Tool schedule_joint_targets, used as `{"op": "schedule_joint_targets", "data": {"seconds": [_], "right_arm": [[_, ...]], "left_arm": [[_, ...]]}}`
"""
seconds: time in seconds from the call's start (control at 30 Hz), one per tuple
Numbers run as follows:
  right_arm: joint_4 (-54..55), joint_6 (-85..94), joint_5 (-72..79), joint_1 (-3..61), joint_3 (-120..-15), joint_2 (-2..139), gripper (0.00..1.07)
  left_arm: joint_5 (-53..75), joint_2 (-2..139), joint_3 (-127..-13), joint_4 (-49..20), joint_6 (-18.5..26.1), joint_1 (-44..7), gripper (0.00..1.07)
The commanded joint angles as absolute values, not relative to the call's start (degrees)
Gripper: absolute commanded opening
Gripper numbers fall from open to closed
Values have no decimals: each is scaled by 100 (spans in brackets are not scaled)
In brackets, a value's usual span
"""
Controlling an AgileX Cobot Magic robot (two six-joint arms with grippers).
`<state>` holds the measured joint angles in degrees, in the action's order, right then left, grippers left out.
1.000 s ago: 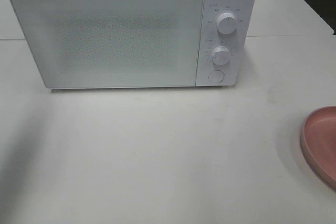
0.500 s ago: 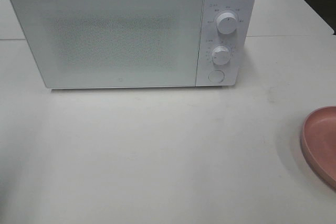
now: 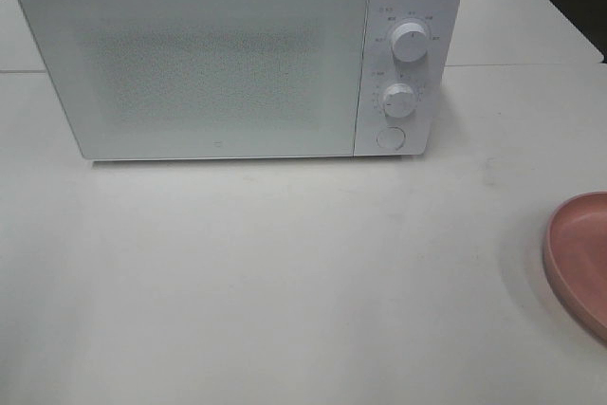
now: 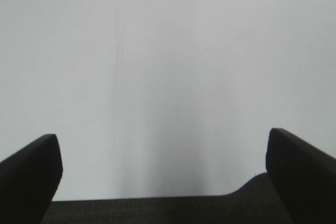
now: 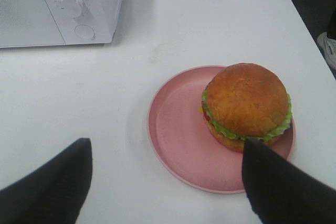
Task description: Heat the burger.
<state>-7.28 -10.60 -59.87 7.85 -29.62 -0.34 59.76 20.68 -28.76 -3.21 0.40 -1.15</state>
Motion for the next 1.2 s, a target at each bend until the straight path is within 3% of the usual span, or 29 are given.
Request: {"op": "schedule_joint_targets", "data": {"seconds": [0.03,0.47,1.2], "right_arm": [[-751,-1037,-5953,745,-2951,-183,75],[-751,-1037,-5953,745,-2951,-183,75],[-751,-1037,-5953,745,-2951,-120,75]], "left_arm": [[5919,1358,-2859,-378,0,-103,98],[5919,-218,-2859,-413,0,-103,98],[5913,-195,-2848,-418,0,-103,98]]}}
